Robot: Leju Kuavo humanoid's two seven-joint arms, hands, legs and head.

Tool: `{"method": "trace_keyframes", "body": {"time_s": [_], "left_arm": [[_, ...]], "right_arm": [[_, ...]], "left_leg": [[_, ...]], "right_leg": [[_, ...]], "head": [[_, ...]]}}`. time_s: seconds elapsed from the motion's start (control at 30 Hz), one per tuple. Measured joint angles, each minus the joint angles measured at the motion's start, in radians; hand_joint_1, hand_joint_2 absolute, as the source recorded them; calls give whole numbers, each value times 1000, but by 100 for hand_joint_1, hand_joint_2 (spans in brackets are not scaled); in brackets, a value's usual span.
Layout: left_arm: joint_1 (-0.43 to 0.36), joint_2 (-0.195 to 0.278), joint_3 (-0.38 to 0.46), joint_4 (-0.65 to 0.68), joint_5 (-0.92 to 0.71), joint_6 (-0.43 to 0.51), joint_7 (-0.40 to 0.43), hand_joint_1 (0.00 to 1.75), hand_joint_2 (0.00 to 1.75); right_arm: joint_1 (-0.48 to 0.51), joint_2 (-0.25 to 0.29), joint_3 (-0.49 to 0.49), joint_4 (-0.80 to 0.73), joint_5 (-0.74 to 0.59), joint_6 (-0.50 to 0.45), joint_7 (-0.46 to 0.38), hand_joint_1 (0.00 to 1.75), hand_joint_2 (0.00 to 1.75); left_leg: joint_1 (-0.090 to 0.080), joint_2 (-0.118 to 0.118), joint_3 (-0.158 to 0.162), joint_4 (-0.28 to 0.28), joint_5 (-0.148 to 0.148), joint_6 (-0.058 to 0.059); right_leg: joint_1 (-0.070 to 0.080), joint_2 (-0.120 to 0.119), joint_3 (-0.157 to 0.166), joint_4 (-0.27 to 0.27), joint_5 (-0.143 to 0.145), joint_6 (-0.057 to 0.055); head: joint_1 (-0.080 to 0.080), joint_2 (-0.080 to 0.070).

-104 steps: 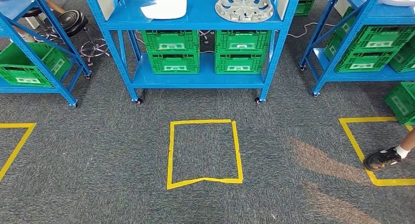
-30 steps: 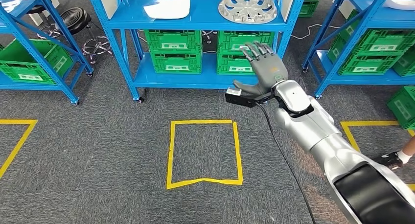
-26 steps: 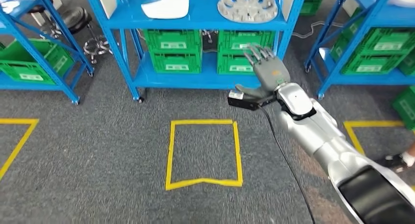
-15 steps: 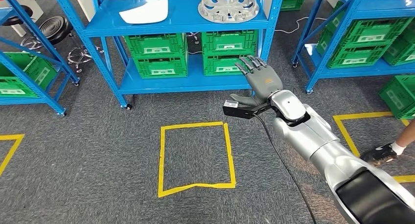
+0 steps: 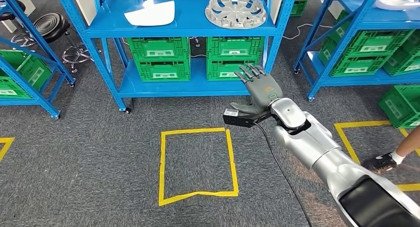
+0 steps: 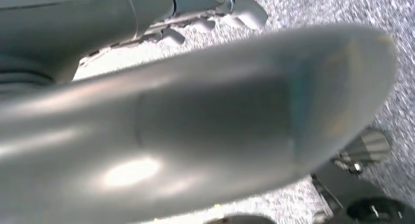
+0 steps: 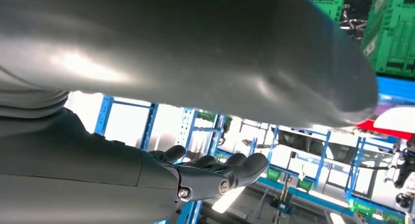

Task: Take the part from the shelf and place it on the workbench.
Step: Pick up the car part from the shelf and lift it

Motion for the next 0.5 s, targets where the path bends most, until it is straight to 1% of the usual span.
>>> {"method": "trace_keyframes", "body": {"time_s": [0.03,0.07,0.1,0.13,0.17,0.23,0.27,0.3,0.33,0.37,0.4,0.43,0.47,0.5], "left_arm": [[0,-1,0,0,0,0,1,0,0],[-1,-2,0,0,0,0,1,0,0],[-1,-2,0,1,0,0,2,0,0],[-2,-2,0,1,0,0,2,0,0],[-2,-2,0,1,0,0,2,0,0],[-2,-2,1,0,0,1,3,0,0],[-3,-2,1,-1,0,1,3,0,0],[-4,-2,1,-1,-1,2,3,0,0],[-4,-3,1,-1,-1,2,3,0,0],[-4,-3,0,-1,-2,2,5,0,0],[-2,-4,0,-1,-4,2,6,0,0],[0,-3,0,0,-6,2,8,0,0],[1,-3,0,0,-8,2,9,0,0],[2,-3,0,0,-10,2,9,0,0]], "right_arm": [[0,0,1,0,0,0,0,0,0],[-1,1,1,0,0,1,0,0,0],[-2,3,1,0,0,2,0,0,0],[-1,4,2,0,0,2,0,0,0],[0,6,2,0,0,2,0,0,0],[3,9,3,-1,0,1,1,0,0],[3,9,4,-2,0,0,2,0,0],[3,10,4,-3,1,-1,2,0,0],[4,11,4,-4,1,-1,2,0,0],[7,11,5,-4,1,-1,3,0,0],[11,12,5,-4,1,-1,3,0,0],[17,12,6,-4,1,0,3,0,0],[21,12,7,-4,1,0,4,0,0],[24,11,7,-5,1,0,5,0,0]], "left_leg": [[0,0,9,0,-9,-2],[-1,0,16,1,-17,-7],[-2,0,21,0,-24,-12],[-3,1,24,-2,-30,-18],[-4,2,29,-5,-34,-24],[-3,4,36,-5,-42,-35],[-3,5,30,13,-48,-40],[-2,5,9,55,-62,-45],[0,4,-30,120,-80,-50],[1,4,-81,197,-99,-55],[2,4,-132,264,-109,-58],[2,4,-171,302,-100,-61],[3,4,-191,298,-66,-61],[3,4,-192,258,-15,-61]], "right_leg": [[1,-3,26,-69,42,-3],[4,-6,55,-131,67,-7],[6,-9,76,-173,76,-13],[9,-10,87,-192,70,-19],[13,-8,91,-198,61,-25],[9,-4,102,-202,52,-37],[7,-3,111,-206,47,-43],[3,-3,122,-209,39,-49],[2,-3,134,-211,30,-54],[2,-3,145,-211,19,-58],[2,-2,158,-211,7,-58],[2,-1,173,-211,-5,-57],[1,1,190,-211,-18,-55],[-1,3,209,-211,-32,-53]], "head": [[0,0],[0,0],[0,0],[-1,0],[-1,0],[-1,0],[-3,0],[-5,0],[-7,0],[-8,0],[-8,0],[-8,0],[-8,0],[-8,0]]}}
